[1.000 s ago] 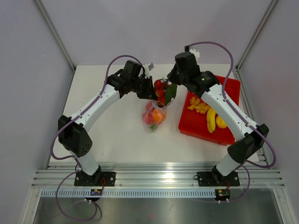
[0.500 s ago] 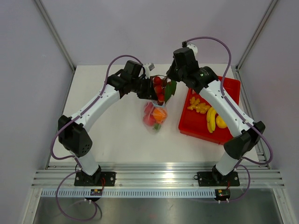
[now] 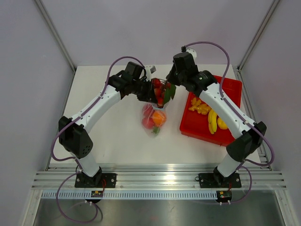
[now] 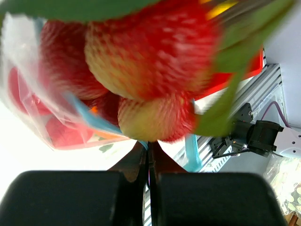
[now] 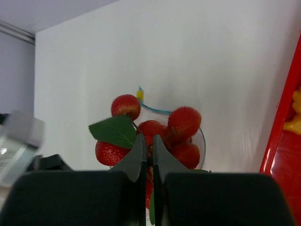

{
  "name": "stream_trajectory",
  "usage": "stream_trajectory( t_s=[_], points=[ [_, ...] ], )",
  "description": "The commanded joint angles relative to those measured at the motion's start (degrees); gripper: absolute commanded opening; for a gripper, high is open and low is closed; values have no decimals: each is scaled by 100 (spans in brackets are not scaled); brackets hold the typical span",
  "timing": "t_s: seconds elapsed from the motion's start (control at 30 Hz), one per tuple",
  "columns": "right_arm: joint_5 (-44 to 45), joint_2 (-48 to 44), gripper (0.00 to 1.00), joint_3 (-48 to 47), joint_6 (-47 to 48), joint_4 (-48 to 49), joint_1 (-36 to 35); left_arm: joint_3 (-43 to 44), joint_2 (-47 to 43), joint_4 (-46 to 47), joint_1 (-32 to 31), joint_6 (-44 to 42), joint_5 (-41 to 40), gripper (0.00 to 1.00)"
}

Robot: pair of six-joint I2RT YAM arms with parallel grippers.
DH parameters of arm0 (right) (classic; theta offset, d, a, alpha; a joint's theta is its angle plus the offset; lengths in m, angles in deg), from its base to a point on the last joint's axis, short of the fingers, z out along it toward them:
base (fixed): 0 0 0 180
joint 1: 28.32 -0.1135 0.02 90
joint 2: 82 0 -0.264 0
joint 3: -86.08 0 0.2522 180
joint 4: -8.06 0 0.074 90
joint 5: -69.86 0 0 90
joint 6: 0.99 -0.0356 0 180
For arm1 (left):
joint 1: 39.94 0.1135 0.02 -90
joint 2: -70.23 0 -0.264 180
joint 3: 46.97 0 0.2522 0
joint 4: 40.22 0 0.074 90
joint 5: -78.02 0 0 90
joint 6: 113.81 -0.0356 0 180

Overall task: Place the food in the zip-top bag and seal the zipper
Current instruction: Place the fake fruit in the zipper food storage bag.

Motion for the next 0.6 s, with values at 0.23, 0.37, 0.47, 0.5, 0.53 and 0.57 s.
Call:
stream_trajectory(
  t_s=[0.23, 0.37, 0.47, 0.5, 0.53, 0.57],
  points=[
    [-307, -791, 0, 1972, -699, 790, -74, 217, -96, 272, 37, 19, 392, 0],
    [-412, -932, 0, 2149, -770, 852, -135, 234, -44, 360, 46, 89, 594, 0],
    [-500, -1081, 0, 2228, -831, 931, -162, 295, 26, 325, 19, 29, 787, 0],
    [-535, -1169, 0, 2254, -857, 957, -153, 330, 79, 299, 11, 2, 831, 0],
    [-562, -1205, 0, 2255, -866, 966, -162, 357, 97, 264, -7, -24, 841, 0],
    [-571, -1240, 0, 2237, -866, 966, -171, 409, 114, 220, -25, -33, 797, 0]
  ],
)
